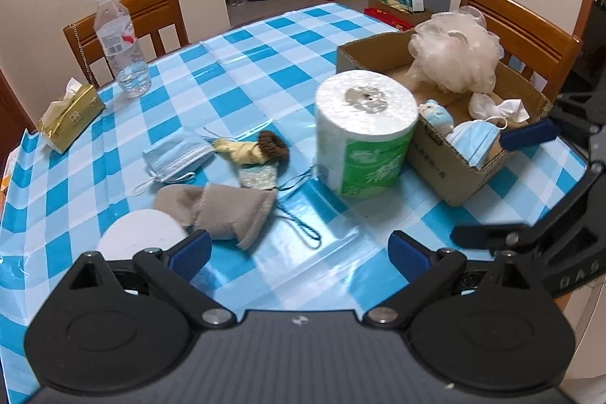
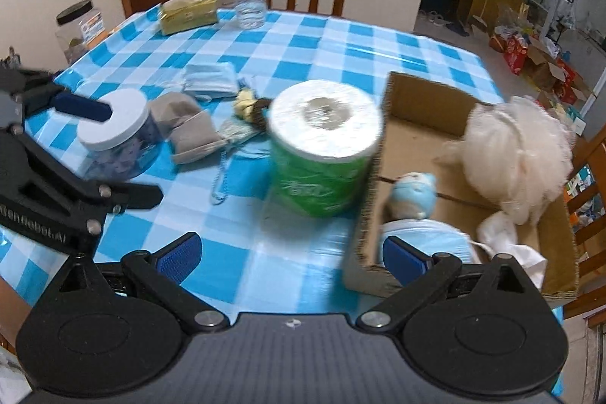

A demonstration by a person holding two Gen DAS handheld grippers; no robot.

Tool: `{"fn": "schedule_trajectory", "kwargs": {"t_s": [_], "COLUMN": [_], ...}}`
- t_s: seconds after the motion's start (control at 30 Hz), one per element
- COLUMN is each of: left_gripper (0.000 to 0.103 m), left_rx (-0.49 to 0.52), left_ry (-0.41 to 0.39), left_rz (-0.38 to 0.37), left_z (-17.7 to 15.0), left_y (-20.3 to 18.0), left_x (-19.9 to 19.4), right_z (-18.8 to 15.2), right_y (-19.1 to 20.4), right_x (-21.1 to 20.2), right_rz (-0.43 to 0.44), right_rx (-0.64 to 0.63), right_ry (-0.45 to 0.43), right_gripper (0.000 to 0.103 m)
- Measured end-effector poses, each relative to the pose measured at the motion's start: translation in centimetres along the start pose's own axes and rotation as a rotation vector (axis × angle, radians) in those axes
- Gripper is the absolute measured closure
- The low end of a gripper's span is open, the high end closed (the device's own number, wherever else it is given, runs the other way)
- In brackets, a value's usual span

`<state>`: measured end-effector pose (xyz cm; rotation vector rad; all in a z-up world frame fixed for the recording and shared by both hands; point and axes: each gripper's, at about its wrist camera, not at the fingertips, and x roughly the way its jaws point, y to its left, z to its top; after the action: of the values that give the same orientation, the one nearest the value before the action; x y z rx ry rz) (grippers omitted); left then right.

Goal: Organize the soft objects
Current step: 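Withdraw both tools from the box back over the table, then grasp the blue face mask with the left tool while the right tool grasps the beige sachet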

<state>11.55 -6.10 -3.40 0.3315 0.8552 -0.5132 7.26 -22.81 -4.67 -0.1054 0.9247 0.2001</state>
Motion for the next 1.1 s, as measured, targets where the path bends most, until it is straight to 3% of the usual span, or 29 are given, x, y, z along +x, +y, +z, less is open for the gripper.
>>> {"fn": "schedule_trajectory", "kwargs": {"t_s": [0.23,0.57,0.67,0.83,1.1], "left_gripper": [0.003,0.003,0.003,0.003,0.003], "left_rx": [-0.035,-0.134,-0.164,-0.198,-0.174], "left_ry": [0.002,-0.004,0.005,0.025,0.023], "left_rz": [0.005,0.094,0.139,0.15,0.187], "left_z": [-0.4,-0.6,-0.6,0.0,1.8], "left_y": [2.6,5.7,6.9,9.3,11.5], "left_x": [-0.3,-0.2,-0.1,0.1,1.1], "right_z": [0.5,2.8,3.7,5.2,7.0], "right_y": [2.3,4.9,6.0,6.9,8.0], "right_x": [1.1,5.2,6.3,7.9,10.0], "right_rz": [0.049,0.156,0.156,0.192,0.185], "right_rx": [-0.037,-0.165,-0.224,-0.267,-0.34], "right_ry": [0.026,0.028,0.025,0.021,-0.005], "right_gripper": [0.0,0.0,0.0,0.0,0.0]}}
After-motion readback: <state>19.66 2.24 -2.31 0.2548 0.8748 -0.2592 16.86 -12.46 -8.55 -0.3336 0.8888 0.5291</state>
